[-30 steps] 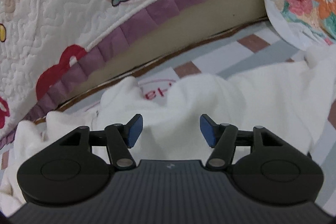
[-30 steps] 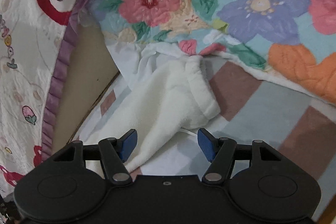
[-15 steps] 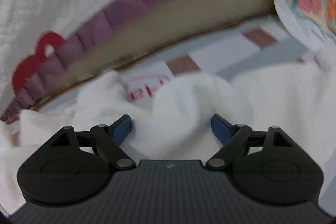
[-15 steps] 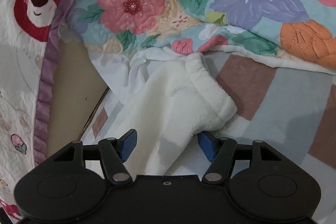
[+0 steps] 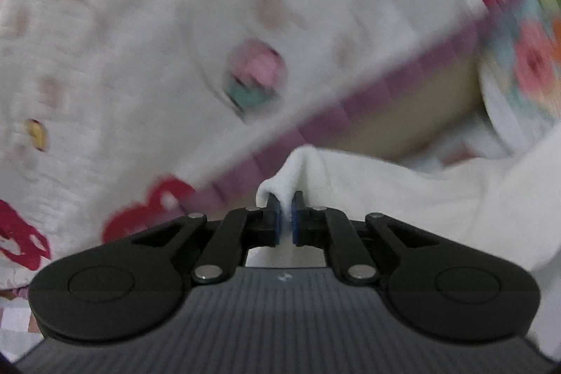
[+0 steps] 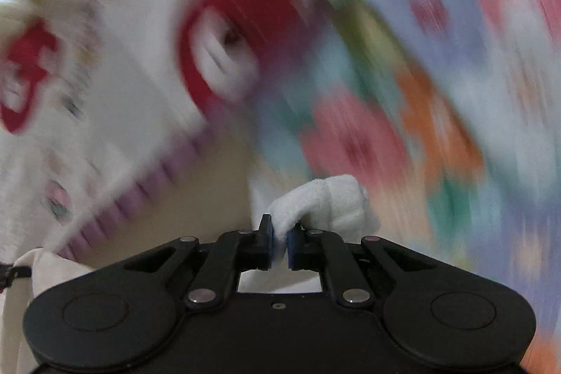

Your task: Fold clothes

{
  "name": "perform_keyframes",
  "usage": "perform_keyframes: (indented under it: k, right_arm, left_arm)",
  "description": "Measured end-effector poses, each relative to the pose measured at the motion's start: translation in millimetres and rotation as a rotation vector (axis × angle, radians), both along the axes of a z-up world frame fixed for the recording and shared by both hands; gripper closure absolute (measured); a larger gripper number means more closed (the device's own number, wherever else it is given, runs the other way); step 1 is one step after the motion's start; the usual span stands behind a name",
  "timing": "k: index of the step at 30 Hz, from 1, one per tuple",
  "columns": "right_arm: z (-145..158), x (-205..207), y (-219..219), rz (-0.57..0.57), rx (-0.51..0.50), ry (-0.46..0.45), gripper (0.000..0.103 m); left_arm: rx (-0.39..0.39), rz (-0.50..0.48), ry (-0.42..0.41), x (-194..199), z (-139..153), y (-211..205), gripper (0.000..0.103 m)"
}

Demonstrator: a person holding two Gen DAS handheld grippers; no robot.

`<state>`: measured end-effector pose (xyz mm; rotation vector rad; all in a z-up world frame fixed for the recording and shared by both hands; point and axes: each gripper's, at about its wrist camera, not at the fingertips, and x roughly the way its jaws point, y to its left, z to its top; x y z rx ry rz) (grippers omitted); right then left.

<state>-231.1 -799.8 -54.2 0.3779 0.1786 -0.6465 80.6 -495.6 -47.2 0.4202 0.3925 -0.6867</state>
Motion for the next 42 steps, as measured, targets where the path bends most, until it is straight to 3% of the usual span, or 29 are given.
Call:
perform_keyframes:
  k: [2, 3, 4, 5, 6, 8, 11, 13, 16, 19, 23, 28, 31, 33, 34, 37, 39, 42]
  right_arm:
    - [27, 4, -2, 0.011, -0.123, -0.034, 0.094]
    - [31, 12, -5, 0.008, -0.189, -0.011, 0.094]
    - [34, 20, -8, 0.003, -0.248, 0.020, 0.094]
    - [24, 34, -17, -0.019, -0.253, 0.104, 0.083]
    - [14, 47, -26, -0.042, -0.251, 0.186, 0.068]
    - [-16, 54, -35, -0.097, -0.136, 0.308, 0.061]
    - [-60, 62, -46, -0.175, 0.038, 0.476, 0.059]
    - [-74, 43, -28, -0.141, 0.142, 0.409, 0.057]
    - [-93, 28, 3, 0.013, 0.306, 0.379, 0.057]
    - [-103, 29, 39, 0.200, 0.374, 0.402, 0.057]
    - [-81, 51, 76, 0.411, 0.291, 0.411, 0.057]
    - [-19, 90, 136, 0.645, 0.084, 0.364, 0.058]
    - [12, 108, 169, 0.748, -0.008, 0.302, 0.071]
    - [30, 131, 179, 0.781, 0.033, 0.307, 0.097]
    - [39, 143, 186, 0.788, 0.061, 0.318, 0.100]
    - [66, 190, 201, 0.789, 0.195, 0.356, 0.100]
    - [82, 217, 211, 0.775, 0.283, 0.400, 0.099]
    - [92, 253, 234, 0.757, 0.292, 0.504, 0.093]
  left_arm:
    - [-0.050, 0.070, -0.036, 10, 4, -2, 0.098]
    - [-0.069, 0.096, -0.022, 17, 1, -5, 0.090]
    - [-0.058, 0.103, 0.027, 22, -7, -10, 0.061]
    - [-0.029, 0.101, 0.086, 26, -16, -14, 0.050]
    - [0.000, 0.099, 0.144, 29, -25, -19, 0.048]
    - [0.036, 0.065, 0.202, 21, -38, -17, 0.048]
    - [0.141, -0.041, 0.205, -6, -52, 3, 0.045]
    - [0.236, -0.109, 0.188, -23, -61, 24, 0.043]
    - [0.354, -0.177, 0.157, -42, -69, 65, 0.043]
    - [0.390, -0.163, 0.130, -49, -62, 112, 0.043]
    - [0.319, -0.015, 0.138, -34, -45, 177, 0.043]
    - [0.161, 0.199, 0.209, -6, -30, 260, 0.043]
    - [0.030, 0.292, 0.287, 11, -31, 304, 0.046]
    - [-0.091, 0.283, 0.406, 25, -38, 330, 0.048]
    - [-0.159, 0.269, 0.468, 32, -44, 342, 0.056]
    - [-0.292, 0.273, 0.548, 42, -59, 368, 0.062]
    - [-0.286, 0.307, 0.575, 47, -65, 376, 0.066]
    - [-0.228, 0.362, 0.587, 60, -67, 379, 0.066]
